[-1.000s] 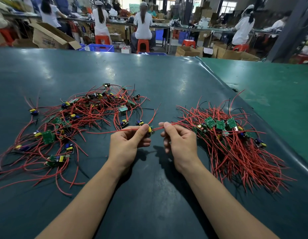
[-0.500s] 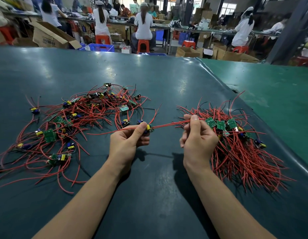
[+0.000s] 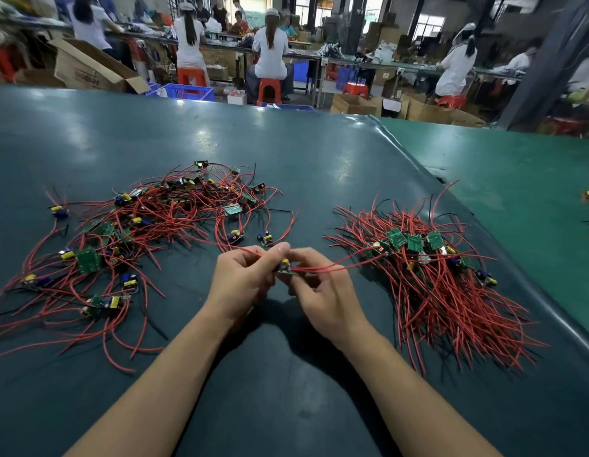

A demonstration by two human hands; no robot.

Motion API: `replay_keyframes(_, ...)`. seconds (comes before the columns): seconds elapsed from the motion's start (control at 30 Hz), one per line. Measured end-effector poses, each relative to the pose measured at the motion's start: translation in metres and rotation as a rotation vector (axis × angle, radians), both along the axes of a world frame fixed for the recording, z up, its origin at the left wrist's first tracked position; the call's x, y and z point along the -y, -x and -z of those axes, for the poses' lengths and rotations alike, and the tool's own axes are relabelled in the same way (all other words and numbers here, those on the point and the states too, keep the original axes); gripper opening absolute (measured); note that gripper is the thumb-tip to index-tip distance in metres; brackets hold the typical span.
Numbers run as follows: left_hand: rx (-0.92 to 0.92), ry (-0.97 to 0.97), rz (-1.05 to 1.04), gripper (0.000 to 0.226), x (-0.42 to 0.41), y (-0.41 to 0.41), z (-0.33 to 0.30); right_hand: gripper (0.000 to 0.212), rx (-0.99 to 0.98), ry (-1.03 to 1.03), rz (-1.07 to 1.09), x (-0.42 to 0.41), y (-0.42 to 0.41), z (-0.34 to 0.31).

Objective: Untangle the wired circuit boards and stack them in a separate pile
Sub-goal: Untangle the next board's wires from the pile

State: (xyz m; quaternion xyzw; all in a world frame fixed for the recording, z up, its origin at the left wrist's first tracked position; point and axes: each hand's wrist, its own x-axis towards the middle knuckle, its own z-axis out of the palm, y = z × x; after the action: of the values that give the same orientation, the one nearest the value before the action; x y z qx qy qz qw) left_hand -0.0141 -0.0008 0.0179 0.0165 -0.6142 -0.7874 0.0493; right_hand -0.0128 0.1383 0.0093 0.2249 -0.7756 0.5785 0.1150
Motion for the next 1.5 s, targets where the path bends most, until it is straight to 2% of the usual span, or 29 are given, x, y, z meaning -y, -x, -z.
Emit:
replay_keyframes(0.1,-0.025,0.077,-0.042,0.048,-0.003,0.0,0.001,0.01,-0.229,-0.145,0.043,-0.005,0.001,0.003)
replay_keyframes(0.17,-0.007,0.063,-0.074,0.055,-0.002,0.0,0.0,0.012,-0.333,-0.184,0.11,-0.006,0.002,0.004)
replay_keyframes(0.23,0.026,0.045,-0.064,0.063,-0.001,0.0,-0.003,0.013,-0.422,-0.121,0.246,-0.004,0.002,0.003)
replay_keyframes(0.3,0.033,0.053,-0.018,0.063,-0.001,0.001,-0.004,0.012,-0.485,0.029,0.453,-0.003,0.001,-0.002)
replay_keyframes(0.33,0.014,0.069,0.009,0.06,-0.002,-0.001,-0.004,0.01,-0.465,0.14,0.555,-0.005,0.001,-0.006)
replay_keyframes(0.4,-0.08,0.202,0.034,0.054,-0.005,-0.004,-0.001,0.005,-0.244,0.54,0.623,-0.013,0.004,-0.017)
replay_keyframes(0.47,-0.213,0.447,-0.029,0.049,-0.007,-0.006,0.005,0.019,0.063,0.902,0.585,-0.022,0.008,-0.023)
replay_keyframes(0.5,-0.281,0.584,-0.105,0.046,-0.006,-0.006,0.007,0.027,0.175,0.946,0.584,-0.026,0.01,-0.022)
replay_keyframes(0.57,-0.435,0.873,-0.315,0.037,0.003,-0.003,0.009,0.038,0.304,0.874,0.57,-0.028,0.011,-0.018)
replay_keyframes(0.63,-0.52,1.033,-0.467,0.02,0.017,0.004,0.01,0.046,0.348,0.787,0.504,-0.021,0.01,-0.014)
replay_keyframes(0.67,-0.476,1.082,-0.483,0.011,0.022,0.008,0.011,0.049,0.357,0.761,0.466,-0.017,0.009,-0.012)
replay_keyframes(0.77,-0.076,1.261,-0.423,0.037,0.031,0.018,0.019,0.053,0.316,0.661,0.403,-0.009,0.008,-0.01)
replay_keyframes(0.8,0.005,1.303,-0.397,0.04,0.032,0.02,0.021,0.053,0.279,0.615,0.409,-0.008,0.008,-0.01)
replay_keyframes(0.97,-0.05,1.258,-0.419,0.021,0.033,0.022,0.018,0.053,0.157,0.479,0.438,-0.006,0.005,-0.005)
replay_keyframes(1.1,-0.032,1.219,-0.422,0.026,0.03,0.016,0.01,0.053,0.078,0.446,0.453,-0.005,0.006,-0.006)
replay_keyframes(1.2,-0.033,1.334,-0.417,0.028,0.03,0.008,0.004,0.052,0.052,0.439,0.474,-0.007,0.005,-0.002)
replay_keyframes(1.37,-0.275,1.336,-0.418,0.016,0.035,0.031,-0.029,0.052,0.079,0.432,0.484,-0.006,0.01,0.001)
replay_keyframes(1.43,-0.278,1.415,-0.357,0.019,0.038,0.063,-0.042,0.051,0.075,0.392,0.48,-0.003,0.011,0.002)
replay_keyframes(1.5,-0.201,1.569,-0.251,0.025,0.04,0.092,-0.048,0.051,0.075,0.354,0.469,-0.001,0.01,0.004)
